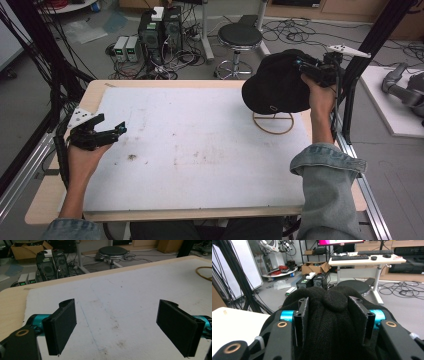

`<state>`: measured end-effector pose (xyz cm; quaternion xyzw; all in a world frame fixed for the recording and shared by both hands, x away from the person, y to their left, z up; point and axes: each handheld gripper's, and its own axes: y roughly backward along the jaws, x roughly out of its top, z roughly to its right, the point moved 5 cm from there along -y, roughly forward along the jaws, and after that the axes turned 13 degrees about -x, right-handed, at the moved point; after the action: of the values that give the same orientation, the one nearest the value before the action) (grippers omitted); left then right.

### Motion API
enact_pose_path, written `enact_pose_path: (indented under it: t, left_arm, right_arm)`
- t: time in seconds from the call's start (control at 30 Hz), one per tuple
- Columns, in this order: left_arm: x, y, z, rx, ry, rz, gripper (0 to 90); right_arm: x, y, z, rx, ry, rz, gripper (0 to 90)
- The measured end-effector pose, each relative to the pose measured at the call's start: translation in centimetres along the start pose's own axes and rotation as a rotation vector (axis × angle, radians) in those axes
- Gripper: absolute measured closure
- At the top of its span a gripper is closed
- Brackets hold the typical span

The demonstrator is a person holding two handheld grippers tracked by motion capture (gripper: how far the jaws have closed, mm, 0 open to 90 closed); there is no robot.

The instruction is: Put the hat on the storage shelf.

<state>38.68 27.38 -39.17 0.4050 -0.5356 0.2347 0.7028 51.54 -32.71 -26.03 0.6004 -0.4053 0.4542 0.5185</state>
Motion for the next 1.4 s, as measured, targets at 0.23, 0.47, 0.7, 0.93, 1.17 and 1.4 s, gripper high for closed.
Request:
enact_pose_path:
  t: [0.23, 0.47, 0.7, 0.93, 1.17, 1.4]
  left_arm:
    - [0.0, 0.0, 0.0, 0.001, -0.002, -0.001, 16.6]
    - [0.0, 0.0, 0.0, -0.001, -0.002, 0.0, 16.6]
    - [0.0, 0.0, 0.0, -0.002, -0.002, 0.0, 16.6]
    - [0.1, 0.1, 0.0, -0.001, -0.002, 0.001, 16.6]
    - [0.1, 0.1, 0.0, -0.001, 0.0, 0.003, 16.6]
    - [0.1, 0.1, 0.0, 0.001, 0.002, 0.006, 16.6]
  right_arm:
    - [-0.1, -0.1, 0.0, 0.005, 0.007, -0.005, 50.4]
    - [-0.1, -0.1, 0.0, 0.014, -0.008, -0.005, 46.6]
    - [-0.1, -0.3, -0.2, 0.014, -0.002, -0.008, 45.5]
    - [-0.1, -0.2, -0.2, 0.008, -0.004, -0.003, 40.0]
    - [0.1, 0.1, -0.1, -0.004, -0.003, 0.014, 34.2]
    - [0.6, 1.2, 0.2, -0.003, 0.008, 0.035, 31.6]
